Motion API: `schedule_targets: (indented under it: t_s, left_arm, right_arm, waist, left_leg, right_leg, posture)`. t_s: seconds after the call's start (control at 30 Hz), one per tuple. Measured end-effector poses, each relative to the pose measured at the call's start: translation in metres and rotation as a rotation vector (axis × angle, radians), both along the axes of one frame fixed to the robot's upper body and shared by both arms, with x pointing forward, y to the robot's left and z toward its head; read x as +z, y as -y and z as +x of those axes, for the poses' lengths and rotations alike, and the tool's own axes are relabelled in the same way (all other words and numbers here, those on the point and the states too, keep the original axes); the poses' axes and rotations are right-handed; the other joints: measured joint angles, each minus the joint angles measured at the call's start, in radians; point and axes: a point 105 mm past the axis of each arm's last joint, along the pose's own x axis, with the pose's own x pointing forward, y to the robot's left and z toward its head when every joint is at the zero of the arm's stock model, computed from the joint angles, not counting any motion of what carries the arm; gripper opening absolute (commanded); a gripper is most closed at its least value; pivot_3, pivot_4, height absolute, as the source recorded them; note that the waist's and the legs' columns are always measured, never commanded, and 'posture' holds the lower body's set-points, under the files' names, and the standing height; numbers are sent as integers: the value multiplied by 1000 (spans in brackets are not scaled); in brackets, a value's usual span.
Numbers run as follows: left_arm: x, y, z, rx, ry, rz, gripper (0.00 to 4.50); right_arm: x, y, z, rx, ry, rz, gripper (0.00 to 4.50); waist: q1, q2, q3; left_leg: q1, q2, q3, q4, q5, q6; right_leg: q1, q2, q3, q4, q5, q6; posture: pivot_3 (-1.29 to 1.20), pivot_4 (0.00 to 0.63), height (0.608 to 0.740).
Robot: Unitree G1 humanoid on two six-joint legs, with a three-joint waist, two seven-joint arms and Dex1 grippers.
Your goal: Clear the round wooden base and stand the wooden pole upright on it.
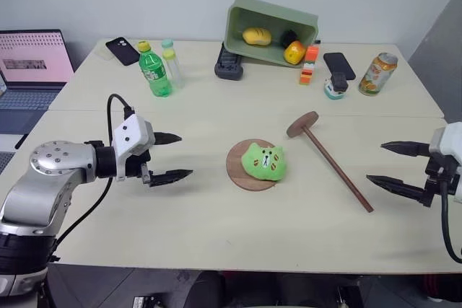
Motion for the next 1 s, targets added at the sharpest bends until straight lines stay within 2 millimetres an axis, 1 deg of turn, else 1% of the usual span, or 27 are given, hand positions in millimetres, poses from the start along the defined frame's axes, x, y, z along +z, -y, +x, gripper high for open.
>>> schedule_targets:
  t_s: [0.07, 0.17, 0.23, 0.27, 0.3, 0.4, 0.47, 0.5, 0.57, 0.6, 0.63, 0.67, 0.7, 0.73, 0.77, 0.83, 1.0]
  left_arm:
    - [3, 2, 1, -21, 10, 1, 4500]
    - [4, 11, 0, -91, 20, 31, 4500]
    - [4, 20, 3, -132, 37, 40, 4500]
    - [5, 29, 5, -168, 47, 33, 4500]
    - [6, 45, 6, -227, 61, 16, 4500]
    - [2, 78, 6, -355, 78, 0, 4500]
    - [-3, 90, 9, -395, 87, 5, 4500]
    - [-5, 98, 14, -407, 94, 11, 4500]
    - [-8, 103, 15, -426, 103, 19, 4500]
    - [-12, 110, 22, -440, 100, 21, 4500]
    - [-14, 116, 23, -452, 97, 15, 4500]
    - [-20, 123, 24, -477, 84, 15, 4500]
    - [-31, 131, 23, -506, 60, 18, 4500]
    - [-35, 133, 23, -511, 51, 21, 4500]
    - [-44, 133, 26, -510, 35, 32, 4500]
    - [-47, 134, 30, -508, 36, 39, 4500]
    - [-56, 146, 38, -516, 43, 43, 4500]
  right_arm:
    - [0, -2, 2, -2, 12, 13, 4081]
    - [3, -5, 4, -9, 39, 25, 4081]
    - [4, -10, 2, -6, 40, 33, 4081]
    - [3, -14, -2, 0, 33, 38, 4081]
    - [1, -22, -7, 18, 23, 51, 4081]
    - [1, -37, -16, 50, 17, 72, 4081]
    - [1, -43, -20, 47, 13, 75, 4081]
    - [0, -49, -24, 49, 7, 93, 4081]
    - [0, -52, -25, 43, 3, 100, 4081]
    - [-1, -56, -28, 37, -11, 127, 4081]
    - [-1, -62, -30, 52, -17, 142, 4081]
    - [0, -69, -34, 74, -26, 155, 4081]
    - [1, -78, -39, 107, -34, 171, 4081]
    - [2, -80, -40, 113, -34, 174, 4081]
    - [4, -83, -41, 116, -37, 189, 4081]
    - [5, -84, -40, 107, -37, 201, 4081]
    - [7, -91, -42, 131, -44, 216, 4081]
  waist:
    - [0, 0, 0]
    - [1, 0, 0]
    - [3, 0, 0]
    - [6, 0, 0]
    - [12, 0, 0]
    - [17, 0, 0]
    - [18, -1, 0]
    - [18, -1, 0]
    - [10, -1, 0]
    - [13, 0, 0]
    - [17, 0, 0]
    - [20, 0, 0]
    - [21, -1, 0]
    - [21, -1, 0]
    - [21, -2, 1]
    - [21, -2, 1]
    - [23, -2, 1]
  left_leg:
    - [0, 0, 0, 0, 0, 0]
    - [0, -1, 0, 1, 0, 0]
    - [-1, -1, 0, 1, 0, 0]
    - [-2, -1, 0, 2, 0, 0]
    - [-3, -1, 0, 5, 0, 0]
    - [-4, -2, 0, 9, -1, 1]
    - [-3, -2, 0, 9, -1, 1]
    - [-3, -2, 1, 9, -1, 1]
    - [-3, -1, 0, 9, -1, 1]
    - [-2, -2, 0, 9, -1, 1]
    - [-2, -2, -1, 10, -1, 1]
    - [-2, -2, -1, 10, -1, 1]
    - [-2, -2, 0, 10, -1, 1]
    - [-2, -2, 0, 11, -1, 1]
    - [-2, -2, -1, 10, -1, 1]
    - [-2, -2, -1, 10, -1, 1]
    - [-2, -3, -1, 10, -1, 1]
  right_leg:
    - [0, 0, 0, 0, 0, 0]
    - [0, 0, 0, 0, 0, 0]
    - [0, 0, -1, 0, 0, 0]
    - [0, 0, -1, 0, 0, 0]
    - [0, 0, -2, 1, 0, 0]
    - [1, 0, -1, 2, 0, 0]
    - [1, 0, -1, 3, 0, 0]
    - [1, 0, -1, 4, 0, 0]
    - [1, 1, -1, 5, 0, 0]
    - [2, 1, -2, 5, 0, 0]
    - [3, 0, -2, 5, 0, 0]
    - [3, 0, -2, 4, 0, 0]
    - [4, 0, -2, 4, 0, 0]
    - [4, 0, -2, 4, 0, 0]
    - [3, 0, -2, 4, 0, 0]
    - [3, 1, -2, 4, 0, 0]
    - [4, 0, -2, 4, 0, 0]
  posture:
    - [0, 150, 740]
    - [0, 150, 740]
    - [0, 150, 740]
    - [0, 150, 740]
    - [0, 150, 740]
    - [0, 150, 740]
    - [0, 150, 740]
    - [0, 150, 740]
    - [0, 150, 740]
    - [0, 150, 740]
    - [0, 150, 740]
    - [0, 150, 740]
    - [0, 150, 740]
    - [0, 150, 740]
    - [0, 150, 740]
    - [0, 150, 740]
    - [0, 150, 740]
